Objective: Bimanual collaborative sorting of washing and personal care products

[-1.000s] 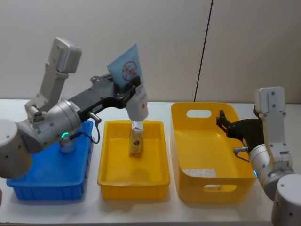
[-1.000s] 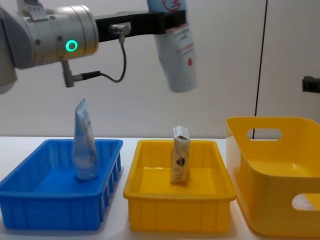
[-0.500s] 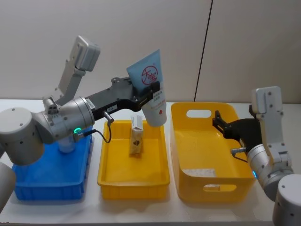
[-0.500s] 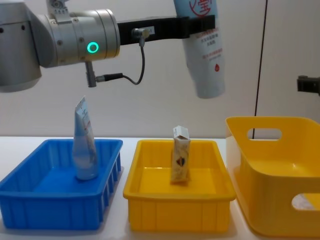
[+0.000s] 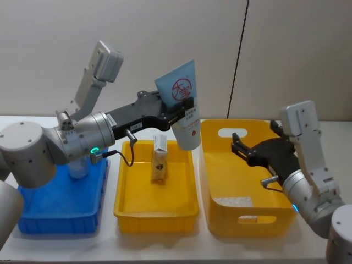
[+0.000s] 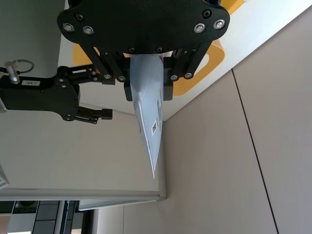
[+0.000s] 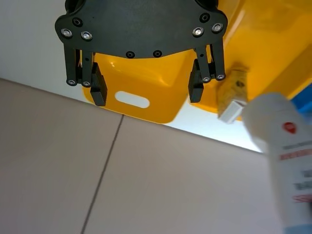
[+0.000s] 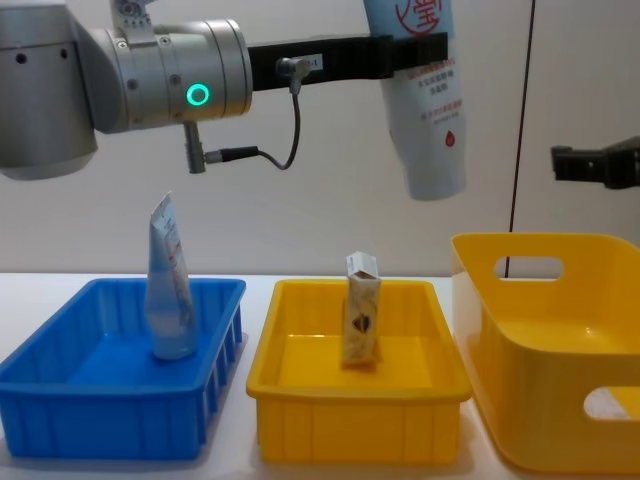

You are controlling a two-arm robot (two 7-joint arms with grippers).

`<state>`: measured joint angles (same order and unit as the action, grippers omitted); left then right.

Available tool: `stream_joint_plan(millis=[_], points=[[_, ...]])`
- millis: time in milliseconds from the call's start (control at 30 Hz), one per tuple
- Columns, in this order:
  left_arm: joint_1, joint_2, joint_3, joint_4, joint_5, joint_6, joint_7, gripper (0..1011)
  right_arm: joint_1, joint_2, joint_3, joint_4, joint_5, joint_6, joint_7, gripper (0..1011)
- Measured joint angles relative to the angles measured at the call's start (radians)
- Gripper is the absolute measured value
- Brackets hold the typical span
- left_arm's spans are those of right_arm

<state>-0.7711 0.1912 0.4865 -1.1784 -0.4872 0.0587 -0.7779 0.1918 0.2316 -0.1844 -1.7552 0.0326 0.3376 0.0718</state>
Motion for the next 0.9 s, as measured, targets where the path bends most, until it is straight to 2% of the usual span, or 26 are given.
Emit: stream_joint_plan(millis=[467, 667, 900], points=[[-0.011, -0.003, 0.006, 0.016, -0.004, -0.002, -0.016, 287, -0.021, 0.076, -0.020, -0.068, 0.046, -0.008, 0.165, 1002], [-0.013, -0.004, 0.007, 0.019, -0.005, -0.003, -0.019, 287, -0.024, 0.102, -0.026, -0.090, 0.070, -0.009, 0.217, 1002], [-0.014, -0.005, 0.008, 0.021, -0.005, -0.003, -0.021, 287, -0.012, 0.116, -0.034, -0.090, 0.088, -0.014, 0.250, 1002]])
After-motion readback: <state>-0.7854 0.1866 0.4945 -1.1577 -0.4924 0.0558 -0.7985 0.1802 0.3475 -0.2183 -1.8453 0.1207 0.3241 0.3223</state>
